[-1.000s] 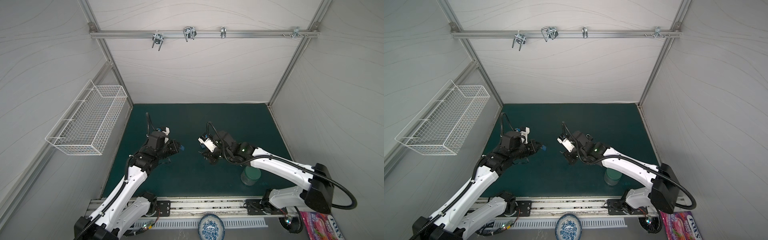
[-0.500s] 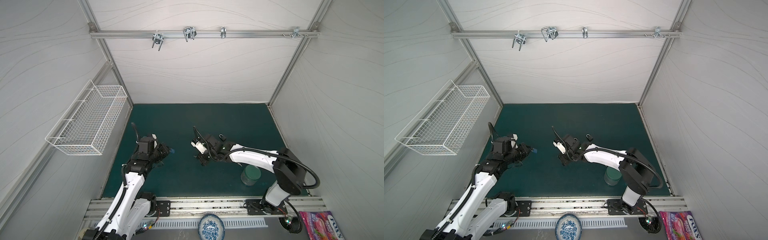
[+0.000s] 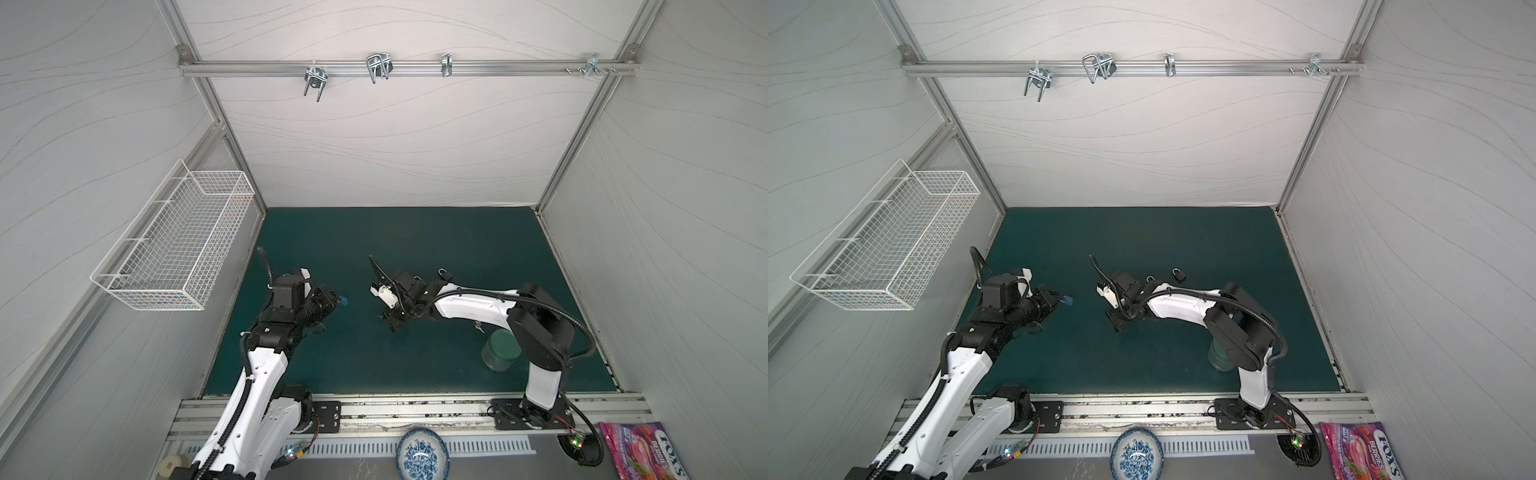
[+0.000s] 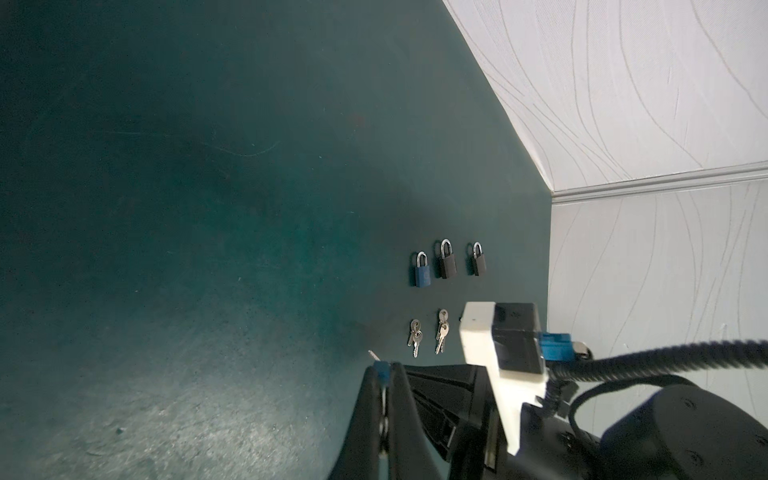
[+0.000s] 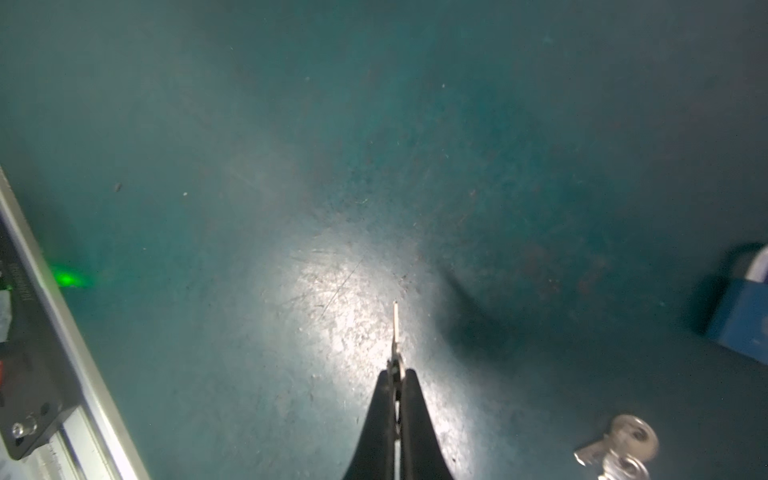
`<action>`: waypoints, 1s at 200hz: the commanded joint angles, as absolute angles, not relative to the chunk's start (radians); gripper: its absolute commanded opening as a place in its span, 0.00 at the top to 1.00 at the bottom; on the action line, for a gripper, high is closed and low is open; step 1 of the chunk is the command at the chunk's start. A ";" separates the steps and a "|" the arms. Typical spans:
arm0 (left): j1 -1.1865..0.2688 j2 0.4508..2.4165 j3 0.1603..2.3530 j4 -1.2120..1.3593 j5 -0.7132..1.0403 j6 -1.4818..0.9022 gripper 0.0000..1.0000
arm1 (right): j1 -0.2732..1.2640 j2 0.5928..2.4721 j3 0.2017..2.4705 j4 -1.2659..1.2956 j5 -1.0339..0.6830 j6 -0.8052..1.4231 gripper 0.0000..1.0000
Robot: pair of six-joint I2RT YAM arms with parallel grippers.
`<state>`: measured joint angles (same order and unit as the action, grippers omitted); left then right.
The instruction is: Lock with the key
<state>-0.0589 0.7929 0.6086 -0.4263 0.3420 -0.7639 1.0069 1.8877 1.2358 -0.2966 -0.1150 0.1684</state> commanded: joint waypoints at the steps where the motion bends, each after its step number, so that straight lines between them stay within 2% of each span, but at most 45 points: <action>1: -0.051 0.782 0.617 -0.387 0.359 -0.776 1.00 | 1.013 1.928 1.265 -0.342 -0.133 0.172 1.00; 69: -0.050 0.787 0.624 -0.378 0.372 -0.780 1.00 | 1.011 1.948 1.249 -0.390 -0.102 0.178 1.00; 111: -0.049 0.798 0.630 -0.375 0.385 -0.773 1.00 | 1.005 1.941 1.229 -0.396 -0.040 0.188 0.95; 137: -0.049 0.805 0.632 -0.362 0.399 -0.780 1.00 | 0.996 1.939 1.236 -0.405 -0.020 0.188 0.87; 169: -0.049 0.809 0.644 -0.362 0.421 -0.769 1.00 | 0.977 1.916 1.236 -0.397 -0.042 0.191 0.68; 200: -0.049 0.818 0.655 -0.349 0.449 -0.760 1.00 | 0.948 1.773 1.174 -0.368 -0.028 0.195 0.59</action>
<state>-0.0536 0.8108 0.6090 -0.4084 0.4103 -0.7700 0.9722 1.9095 1.2224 -0.3729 -0.0414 0.1944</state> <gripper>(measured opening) 0.048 0.386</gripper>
